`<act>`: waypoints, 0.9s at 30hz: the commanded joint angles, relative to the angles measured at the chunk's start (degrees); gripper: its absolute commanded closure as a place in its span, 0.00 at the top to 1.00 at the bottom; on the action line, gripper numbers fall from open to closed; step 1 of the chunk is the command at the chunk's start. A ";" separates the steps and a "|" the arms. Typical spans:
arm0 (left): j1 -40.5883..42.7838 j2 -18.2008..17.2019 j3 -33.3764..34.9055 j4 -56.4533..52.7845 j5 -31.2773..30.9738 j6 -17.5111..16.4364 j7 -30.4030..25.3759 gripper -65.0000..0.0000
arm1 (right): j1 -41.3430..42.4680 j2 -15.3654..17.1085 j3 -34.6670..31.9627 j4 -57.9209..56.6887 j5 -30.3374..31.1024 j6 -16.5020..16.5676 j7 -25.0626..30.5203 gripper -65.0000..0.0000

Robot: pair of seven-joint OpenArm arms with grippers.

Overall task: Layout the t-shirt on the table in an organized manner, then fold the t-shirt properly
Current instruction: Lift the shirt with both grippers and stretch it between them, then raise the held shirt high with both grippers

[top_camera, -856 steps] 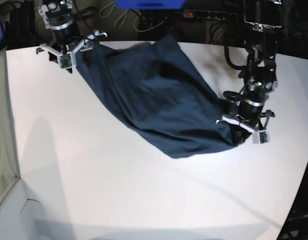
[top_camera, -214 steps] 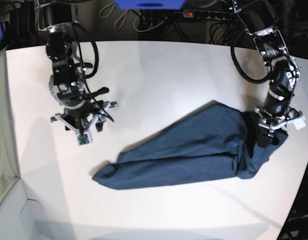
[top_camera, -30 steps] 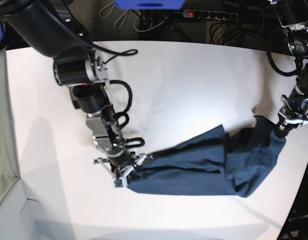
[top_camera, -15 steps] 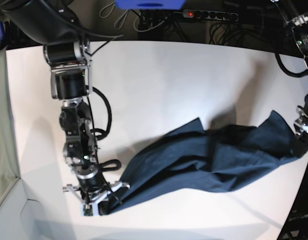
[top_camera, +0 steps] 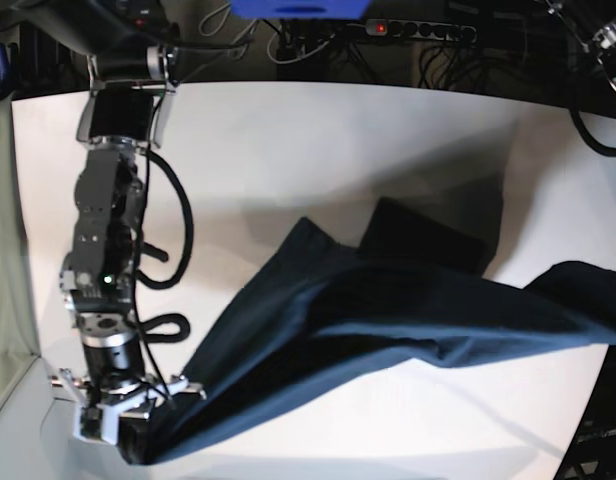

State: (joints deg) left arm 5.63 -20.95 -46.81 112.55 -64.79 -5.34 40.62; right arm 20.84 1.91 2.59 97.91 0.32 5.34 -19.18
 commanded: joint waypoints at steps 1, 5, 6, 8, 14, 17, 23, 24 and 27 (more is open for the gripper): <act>-1.89 -1.16 -0.89 0.81 -2.77 0.03 -1.19 0.00 | 2.59 0.15 0.88 1.04 -0.01 0.06 1.73 0.00; -4.53 -1.07 -0.62 -2.00 -2.68 0.11 -1.19 0.00 | 5.58 0.07 2.46 -3.62 -0.01 0.06 1.73 0.00; -5.06 -1.07 -0.62 -3.23 -2.68 0.11 -1.19 0.00 | 6.37 0.07 2.46 -5.64 -0.01 -0.11 1.73 0.00; -6.29 -0.98 0.96 -6.84 -2.68 0.11 -1.10 0.00 | 8.04 0.07 2.46 -10.66 -0.01 -0.11 2.08 0.00; -9.98 -1.07 5.62 -23.72 -2.68 0.11 -1.10 0.00 | 16.21 0.15 2.29 -32.72 -0.01 -0.11 2.17 0.03; -10.07 -1.25 5.71 -27.85 -2.68 0.11 -1.54 0.00 | 19.03 0.59 2.38 -41.16 -0.01 -0.11 2.17 0.17; -10.86 -1.42 5.44 -30.40 -2.68 0.11 -1.37 0.00 | 19.47 -0.11 2.03 -46.52 -0.01 -0.11 2.08 0.58; -10.95 -1.42 5.44 -30.75 -2.68 0.11 -1.54 0.00 | 18.50 -0.11 2.03 -44.94 -0.01 -0.03 2.08 0.64; -11.03 -1.42 5.53 -30.40 -2.59 0.11 -1.63 0.00 | 12.43 -0.55 2.03 -34.66 -0.01 0.06 1.55 0.74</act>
State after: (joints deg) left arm -4.40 -21.06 -40.99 81.01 -65.52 -4.93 40.14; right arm 31.73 1.15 4.60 62.00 -0.03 5.28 -19.77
